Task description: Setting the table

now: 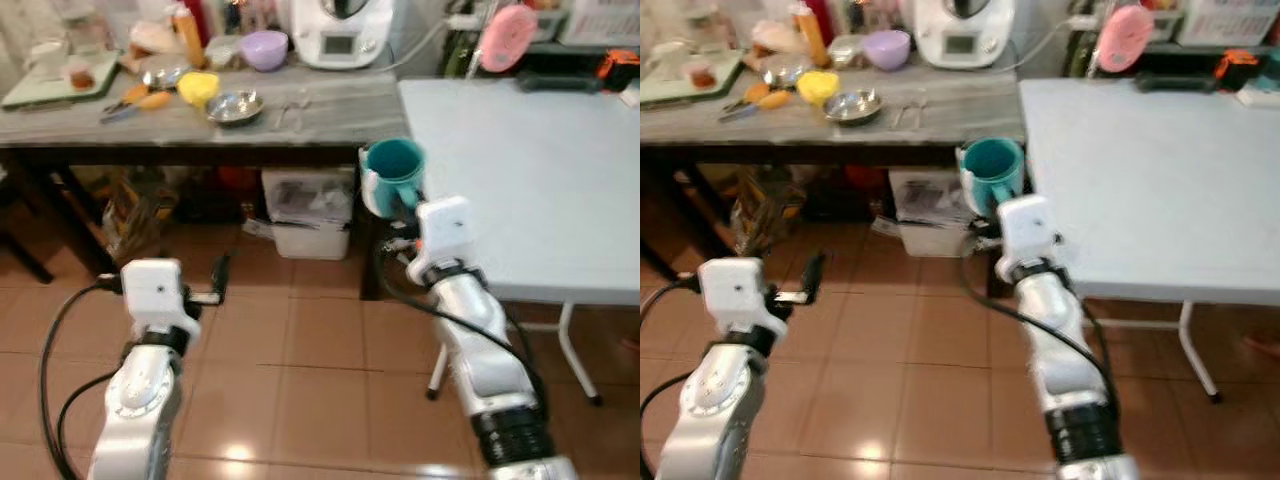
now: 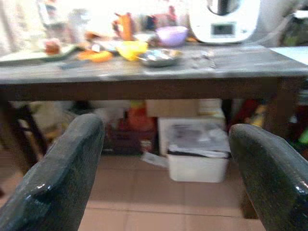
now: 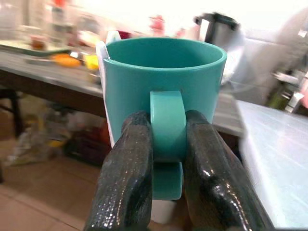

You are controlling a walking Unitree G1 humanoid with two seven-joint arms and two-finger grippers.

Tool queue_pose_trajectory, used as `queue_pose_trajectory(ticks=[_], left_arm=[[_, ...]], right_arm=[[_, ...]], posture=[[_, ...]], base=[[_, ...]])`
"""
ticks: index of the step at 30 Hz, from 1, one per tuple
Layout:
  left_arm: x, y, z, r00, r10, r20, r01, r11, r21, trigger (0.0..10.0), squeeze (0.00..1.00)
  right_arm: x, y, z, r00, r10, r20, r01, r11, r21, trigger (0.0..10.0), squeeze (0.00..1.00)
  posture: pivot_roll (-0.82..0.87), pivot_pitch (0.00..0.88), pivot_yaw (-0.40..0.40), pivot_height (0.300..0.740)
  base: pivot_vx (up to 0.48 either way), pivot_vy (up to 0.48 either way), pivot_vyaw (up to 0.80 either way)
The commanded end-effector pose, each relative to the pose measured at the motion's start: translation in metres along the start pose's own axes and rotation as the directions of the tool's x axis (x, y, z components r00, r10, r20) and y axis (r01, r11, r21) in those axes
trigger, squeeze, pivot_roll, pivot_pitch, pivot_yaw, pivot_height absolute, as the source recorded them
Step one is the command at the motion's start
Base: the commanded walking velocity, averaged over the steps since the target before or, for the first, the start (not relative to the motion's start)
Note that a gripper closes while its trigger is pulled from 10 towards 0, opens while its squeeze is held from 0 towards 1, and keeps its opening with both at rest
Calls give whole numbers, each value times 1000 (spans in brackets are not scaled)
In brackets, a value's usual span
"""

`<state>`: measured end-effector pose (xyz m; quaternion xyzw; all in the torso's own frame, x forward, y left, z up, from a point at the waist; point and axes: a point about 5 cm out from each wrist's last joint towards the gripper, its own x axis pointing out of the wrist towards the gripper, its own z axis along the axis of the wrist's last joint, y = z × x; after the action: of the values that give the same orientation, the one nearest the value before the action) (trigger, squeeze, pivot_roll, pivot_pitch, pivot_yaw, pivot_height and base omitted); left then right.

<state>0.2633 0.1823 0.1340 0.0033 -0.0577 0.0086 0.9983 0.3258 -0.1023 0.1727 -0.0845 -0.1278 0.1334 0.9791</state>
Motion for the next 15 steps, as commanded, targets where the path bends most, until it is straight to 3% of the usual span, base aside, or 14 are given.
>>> queue_pose_trajectory(ticks=[1, 15], left_arm=[[0, -5, 0, 1000, -5, 4, 5, 1000, -5, 10000, 0], [-1, -10, 4, 998, -55, 38, 55, 998, -2, 10000, 0]], right_arm=[[-1, -10, 2, 1000, -24, 12, 24, 1000, -16, 10000, 0], [2, -10, 3, 1000, -13, 23, 14, 999, -31, 10000, 0]], posture=[[-92, 79, 53, 740], [-85, 63, 46, 740]], base=[[0, 0, 0], [0, 0, 0]])
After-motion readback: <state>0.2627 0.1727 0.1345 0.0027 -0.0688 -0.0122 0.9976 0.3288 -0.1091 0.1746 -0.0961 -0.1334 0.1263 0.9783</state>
